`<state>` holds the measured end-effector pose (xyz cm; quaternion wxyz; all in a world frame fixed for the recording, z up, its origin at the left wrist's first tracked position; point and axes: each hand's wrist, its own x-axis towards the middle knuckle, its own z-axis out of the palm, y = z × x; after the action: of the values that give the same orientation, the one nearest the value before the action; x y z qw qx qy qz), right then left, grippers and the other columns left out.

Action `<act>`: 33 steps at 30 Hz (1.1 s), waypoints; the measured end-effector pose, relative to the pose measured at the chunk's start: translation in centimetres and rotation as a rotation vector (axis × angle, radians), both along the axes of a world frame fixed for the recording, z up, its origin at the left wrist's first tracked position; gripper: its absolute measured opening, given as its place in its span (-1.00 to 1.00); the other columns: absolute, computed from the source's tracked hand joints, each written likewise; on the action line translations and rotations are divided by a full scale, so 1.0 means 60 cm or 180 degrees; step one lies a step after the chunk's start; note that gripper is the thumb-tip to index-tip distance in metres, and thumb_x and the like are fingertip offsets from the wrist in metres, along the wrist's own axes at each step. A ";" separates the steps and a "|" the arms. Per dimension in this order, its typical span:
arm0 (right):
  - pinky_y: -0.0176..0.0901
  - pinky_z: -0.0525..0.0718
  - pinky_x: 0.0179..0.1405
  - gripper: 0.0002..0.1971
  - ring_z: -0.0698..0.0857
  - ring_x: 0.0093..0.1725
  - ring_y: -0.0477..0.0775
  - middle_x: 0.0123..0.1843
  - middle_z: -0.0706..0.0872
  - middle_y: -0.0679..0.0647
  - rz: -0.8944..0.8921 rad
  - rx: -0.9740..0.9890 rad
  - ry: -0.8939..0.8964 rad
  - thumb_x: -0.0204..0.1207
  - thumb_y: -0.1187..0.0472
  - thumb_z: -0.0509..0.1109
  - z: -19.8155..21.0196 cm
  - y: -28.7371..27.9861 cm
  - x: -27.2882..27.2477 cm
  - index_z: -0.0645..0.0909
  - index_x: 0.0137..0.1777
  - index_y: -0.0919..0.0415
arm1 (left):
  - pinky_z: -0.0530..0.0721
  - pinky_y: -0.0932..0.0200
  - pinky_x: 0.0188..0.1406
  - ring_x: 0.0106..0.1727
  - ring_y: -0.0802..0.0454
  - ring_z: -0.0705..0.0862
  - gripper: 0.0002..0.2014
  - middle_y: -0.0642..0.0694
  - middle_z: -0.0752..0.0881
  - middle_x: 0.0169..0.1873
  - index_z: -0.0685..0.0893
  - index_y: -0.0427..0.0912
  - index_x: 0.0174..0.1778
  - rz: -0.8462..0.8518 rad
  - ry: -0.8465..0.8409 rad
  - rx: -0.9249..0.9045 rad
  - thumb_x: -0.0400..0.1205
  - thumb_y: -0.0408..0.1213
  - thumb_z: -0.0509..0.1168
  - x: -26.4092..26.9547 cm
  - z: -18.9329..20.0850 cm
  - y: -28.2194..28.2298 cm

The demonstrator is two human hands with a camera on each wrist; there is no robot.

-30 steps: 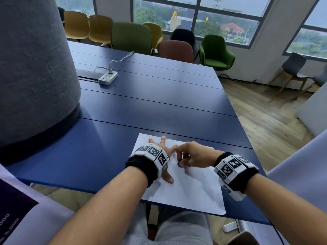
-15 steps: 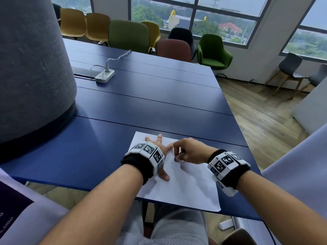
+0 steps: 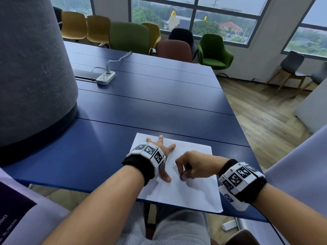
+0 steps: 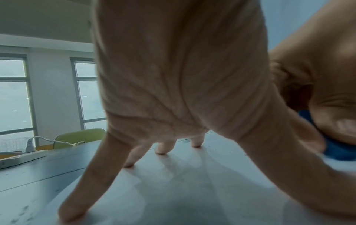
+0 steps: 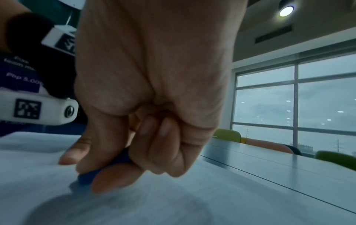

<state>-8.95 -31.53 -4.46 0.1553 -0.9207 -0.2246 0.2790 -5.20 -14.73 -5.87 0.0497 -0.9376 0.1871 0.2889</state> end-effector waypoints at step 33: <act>-0.08 0.70 -0.08 -0.92 0.68 -0.21 -0.08 -0.20 0.78 -0.07 -0.0038 0.0100 -0.0566 0.48 0.20 0.46 0.001 -0.002 -0.029 0.63 -0.14 -0.01 | 0.20 -0.53 0.52 0.65 -0.55 -0.22 0.35 -0.12 -0.39 0.68 -0.29 0.35 0.65 0.0015 -0.0028 -0.0027 0.19 0.33 0.59 0.002 -0.003 0.001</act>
<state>-10.67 -31.63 -4.41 0.1507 -0.9406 -0.2364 0.1916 -5.10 -14.67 -6.08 0.0459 -0.9395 0.1860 0.2841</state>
